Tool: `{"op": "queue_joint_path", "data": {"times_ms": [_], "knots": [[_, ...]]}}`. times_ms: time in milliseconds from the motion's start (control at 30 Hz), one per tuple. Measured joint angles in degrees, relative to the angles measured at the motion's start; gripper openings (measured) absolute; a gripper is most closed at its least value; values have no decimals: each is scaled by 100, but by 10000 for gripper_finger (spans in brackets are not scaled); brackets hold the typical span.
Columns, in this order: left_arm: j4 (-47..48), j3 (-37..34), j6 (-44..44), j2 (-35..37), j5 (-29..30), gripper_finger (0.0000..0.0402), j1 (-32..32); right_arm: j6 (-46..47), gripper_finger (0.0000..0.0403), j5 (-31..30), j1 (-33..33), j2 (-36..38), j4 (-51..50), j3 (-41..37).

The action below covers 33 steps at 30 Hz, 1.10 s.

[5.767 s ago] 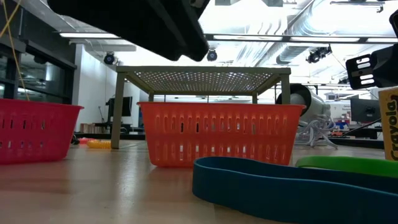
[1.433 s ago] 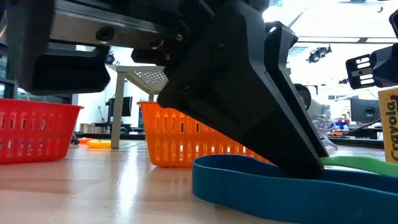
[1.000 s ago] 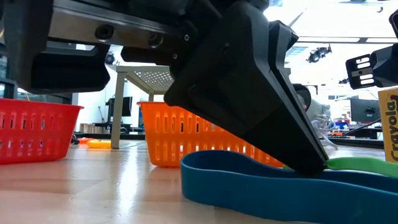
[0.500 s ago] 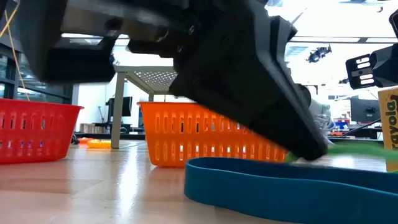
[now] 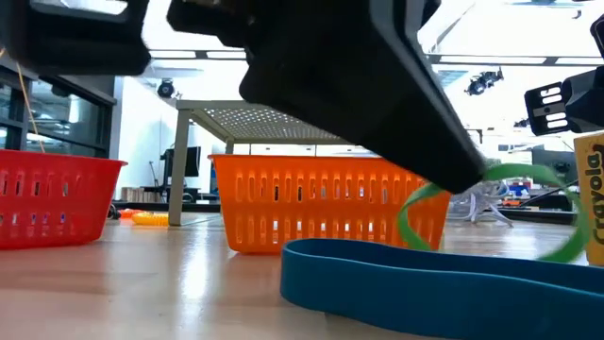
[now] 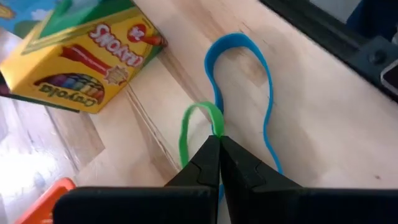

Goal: Pick & Place Office Desk Supplies
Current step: Put the green rubber band into the black bin

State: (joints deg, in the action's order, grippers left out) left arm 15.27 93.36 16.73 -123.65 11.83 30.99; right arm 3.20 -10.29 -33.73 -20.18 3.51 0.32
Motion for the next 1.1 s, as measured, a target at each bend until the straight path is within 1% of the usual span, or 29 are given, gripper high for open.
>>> {"op": "queue_joint_path", "data": {"times_ms": [267,400,500,633,933,1100], "knots": [[235,0,4,271,395,1,85,1,106,-2,2,0,-2,1],[540,0,-33,476,791,1,205,1,106,0,0,0,-1,0],[844,0,-222,656,1062,1,346,0,106,0,0,0,-2,2],[1387,0,-769,860,1373,1,538,2,106,0,2,0,0,2],[2709,0,-2471,1128,1827,1,1013,1,106,-2,0,0,0,1],[3425,0,-3394,1331,2294,1,1359,1,106,0,0,0,0,1]]}}
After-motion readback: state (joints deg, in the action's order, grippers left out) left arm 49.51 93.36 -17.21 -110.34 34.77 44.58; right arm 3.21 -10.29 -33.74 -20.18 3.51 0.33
